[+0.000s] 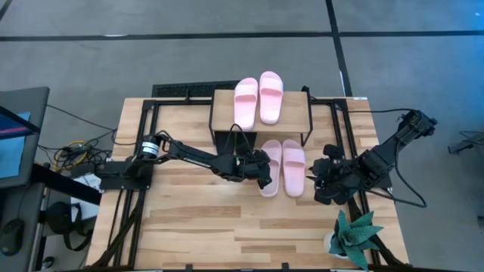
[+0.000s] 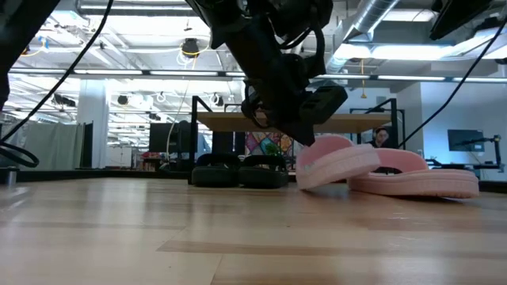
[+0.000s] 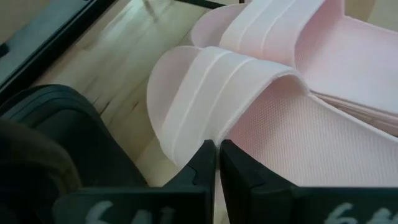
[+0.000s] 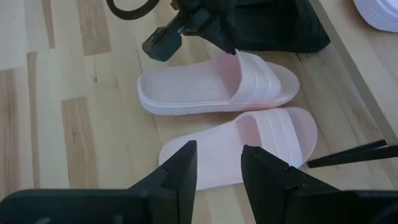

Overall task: Pick and place slides into the shelf
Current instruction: Put the pink slide under the shelf, then adjust the pink slides under the shelf

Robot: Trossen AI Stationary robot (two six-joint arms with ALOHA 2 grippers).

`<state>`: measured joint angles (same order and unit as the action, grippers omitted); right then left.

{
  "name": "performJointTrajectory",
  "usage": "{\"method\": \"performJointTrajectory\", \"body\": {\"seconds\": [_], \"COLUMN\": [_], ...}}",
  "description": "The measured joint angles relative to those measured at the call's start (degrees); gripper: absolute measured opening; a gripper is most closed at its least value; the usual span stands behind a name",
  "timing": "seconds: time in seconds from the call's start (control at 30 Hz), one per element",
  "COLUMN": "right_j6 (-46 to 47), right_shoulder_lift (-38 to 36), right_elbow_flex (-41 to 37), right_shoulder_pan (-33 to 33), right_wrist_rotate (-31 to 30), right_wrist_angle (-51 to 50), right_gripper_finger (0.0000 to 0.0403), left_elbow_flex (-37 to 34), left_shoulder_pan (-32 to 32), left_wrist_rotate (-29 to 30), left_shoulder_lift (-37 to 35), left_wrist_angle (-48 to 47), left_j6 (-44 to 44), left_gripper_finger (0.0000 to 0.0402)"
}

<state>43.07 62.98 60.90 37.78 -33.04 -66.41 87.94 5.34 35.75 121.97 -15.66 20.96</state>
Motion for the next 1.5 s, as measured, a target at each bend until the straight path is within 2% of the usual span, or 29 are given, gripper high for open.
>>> {"method": "performJointTrajectory", "body": {"seconds": [0.1,0.4,0.6,0.83,1.0,1.2,1.3,1.5], "right_j6": [-0.02,-0.02,-0.04,-2.47,-3.10,-2.80,-3.21,-5.63], "right_shoulder_lift": [0.00,0.00,0.00,-4.58,-8.78,-12.99,-14.48,-16.79], "right_elbow_flex": [0.00,0.00,-0.18,-0.24,-0.68,-10.17,-15.89,-24.87], "right_shoulder_pan": [0.00,0.00,0.07,-0.02,-0.04,-0.56,-0.82,-2.59], "right_wrist_rotate": [0.00,0.00,0.20,4.24,7.84,15.21,16.33,17.26], "right_wrist_angle": [0.00,-0.09,-3.80,-4.52,-4.93,1.58,8.06,17.14], "right_gripper_finger": [0.0113,0.0113,0.0113,0.0113,0.0113,0.0113,0.0113,0.0113], "left_elbow_flex": [0.00,-0.02,-0.02,5.90,10.81,11.82,11.54,10.21], "left_shoulder_pan": [-0.09,-0.11,-0.11,1.15,2.17,3.28,3.83,5.07], "left_wrist_rotate": [-1.20,-2.26,-4.97,-12.46,-26.11,-35.09,-39.35,-40.54], "left_shoulder_lift": [0.00,0.00,0.00,0.00,-0.02,-0.02,-0.02,-0.03], "left_wrist_angle": [0.17,0.31,1.77,2.87,2.33,-2.30,-4.67,-5.58], "left_j6": [0.12,1.31,1.30,-8.22,-17.79,-20.39,-20.95,-20.73], "left_gripper_finger": [0.0008,0.0075,0.0097,0.0105,0.0105,0.0105,0.0105,0.0105]}}
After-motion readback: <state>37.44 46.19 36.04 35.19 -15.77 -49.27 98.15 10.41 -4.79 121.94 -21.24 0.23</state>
